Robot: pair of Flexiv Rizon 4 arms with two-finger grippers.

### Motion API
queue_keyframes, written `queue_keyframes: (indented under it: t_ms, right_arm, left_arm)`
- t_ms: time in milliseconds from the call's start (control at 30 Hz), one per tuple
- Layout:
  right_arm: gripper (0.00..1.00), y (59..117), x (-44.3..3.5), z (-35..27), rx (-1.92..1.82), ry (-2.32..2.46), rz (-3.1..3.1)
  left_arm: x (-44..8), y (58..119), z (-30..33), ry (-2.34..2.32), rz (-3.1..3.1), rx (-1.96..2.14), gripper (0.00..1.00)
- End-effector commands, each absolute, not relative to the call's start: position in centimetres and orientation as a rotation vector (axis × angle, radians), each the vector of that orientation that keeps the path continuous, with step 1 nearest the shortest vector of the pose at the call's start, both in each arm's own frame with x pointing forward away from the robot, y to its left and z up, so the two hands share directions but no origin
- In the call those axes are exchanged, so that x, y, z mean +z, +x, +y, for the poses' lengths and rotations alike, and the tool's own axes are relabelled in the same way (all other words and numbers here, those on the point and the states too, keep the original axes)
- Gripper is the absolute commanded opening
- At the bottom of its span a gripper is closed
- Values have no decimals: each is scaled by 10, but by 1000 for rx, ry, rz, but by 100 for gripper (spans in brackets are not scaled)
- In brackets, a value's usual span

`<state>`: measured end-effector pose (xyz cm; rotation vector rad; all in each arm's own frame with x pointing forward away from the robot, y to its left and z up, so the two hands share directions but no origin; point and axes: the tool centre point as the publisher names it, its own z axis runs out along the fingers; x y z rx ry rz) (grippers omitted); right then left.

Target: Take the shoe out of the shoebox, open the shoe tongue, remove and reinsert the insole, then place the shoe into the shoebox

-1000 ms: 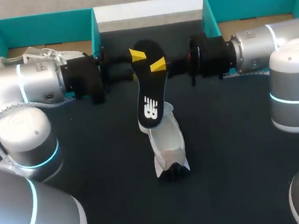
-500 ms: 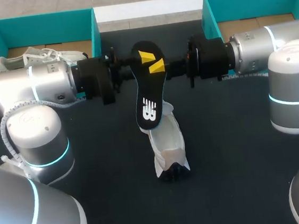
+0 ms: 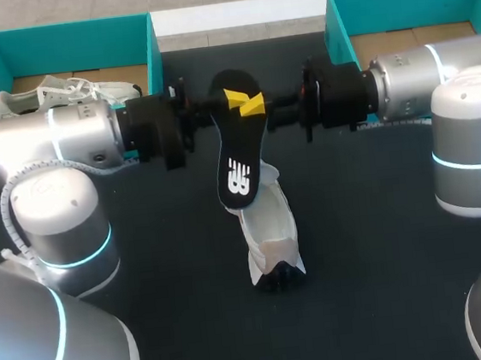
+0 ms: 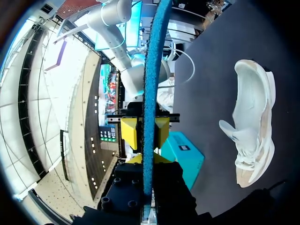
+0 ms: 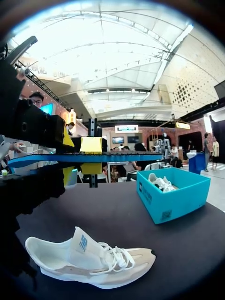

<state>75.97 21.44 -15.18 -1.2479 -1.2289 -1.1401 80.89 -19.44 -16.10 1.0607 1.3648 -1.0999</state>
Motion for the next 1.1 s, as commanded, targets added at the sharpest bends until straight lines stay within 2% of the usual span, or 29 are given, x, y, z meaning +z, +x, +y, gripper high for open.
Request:
queue_keyframes:
  t_ms: [33,567,1100]
  right_arm:
    - [100,756,-152,203,-1189,-1263,-1231]
    - [100,751,-160,145,-1243,-1377,-1308]
    - [100,751,-160,145,-1243,-1377,-1308]
  left_arm:
    - [-160,808,-185,1062,1366,-1102,0]
    - [-172,778,-154,985,1457,-1192,0]
    - [-172,777,-154,968,1466,-1201,0]
